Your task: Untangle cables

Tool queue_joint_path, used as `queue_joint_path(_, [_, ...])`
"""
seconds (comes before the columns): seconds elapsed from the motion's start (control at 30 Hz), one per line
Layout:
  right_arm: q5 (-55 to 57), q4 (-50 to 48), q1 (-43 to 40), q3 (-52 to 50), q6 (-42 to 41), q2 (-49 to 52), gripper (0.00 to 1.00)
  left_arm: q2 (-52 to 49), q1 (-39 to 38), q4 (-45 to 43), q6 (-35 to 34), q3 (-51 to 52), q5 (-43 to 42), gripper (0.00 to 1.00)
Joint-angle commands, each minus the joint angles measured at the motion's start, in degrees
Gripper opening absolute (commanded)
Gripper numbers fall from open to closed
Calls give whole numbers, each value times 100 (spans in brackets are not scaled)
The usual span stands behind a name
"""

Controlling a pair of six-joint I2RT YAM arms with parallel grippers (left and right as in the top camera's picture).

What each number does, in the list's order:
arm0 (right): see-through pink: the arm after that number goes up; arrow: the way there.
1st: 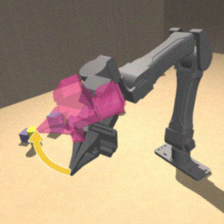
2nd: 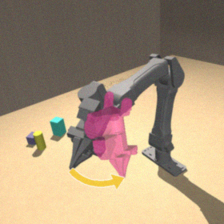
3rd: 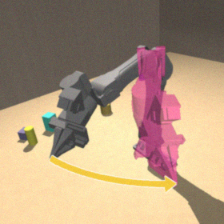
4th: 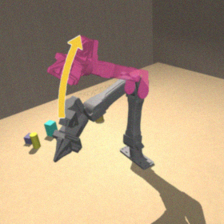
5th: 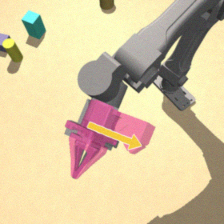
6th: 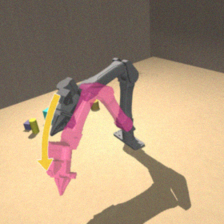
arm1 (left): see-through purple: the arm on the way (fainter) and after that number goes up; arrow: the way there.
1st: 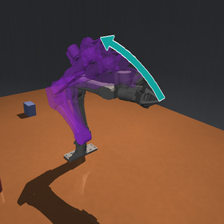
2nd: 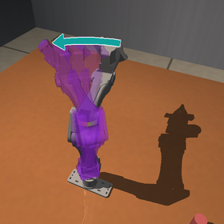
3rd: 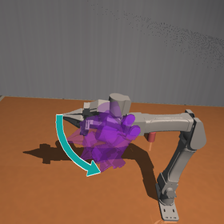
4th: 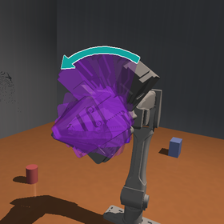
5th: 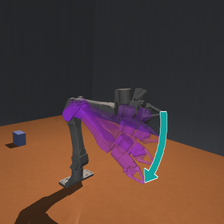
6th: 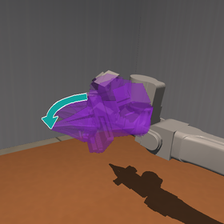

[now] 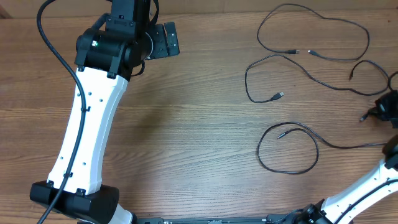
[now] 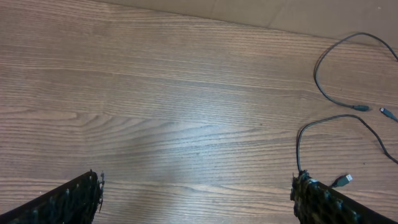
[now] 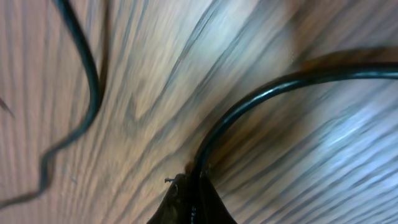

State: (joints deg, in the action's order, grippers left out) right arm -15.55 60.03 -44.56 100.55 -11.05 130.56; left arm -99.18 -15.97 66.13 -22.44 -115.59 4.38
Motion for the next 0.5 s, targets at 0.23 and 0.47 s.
queue_joint_path(0.23, [911,262,249,195,-442,-214,24,-59,31,70,-72,-70,70,100])
queue_joint_path(0.47, [955,903,271,1047,-619,-664,100,-59,31,122,-24,-70,76,99])
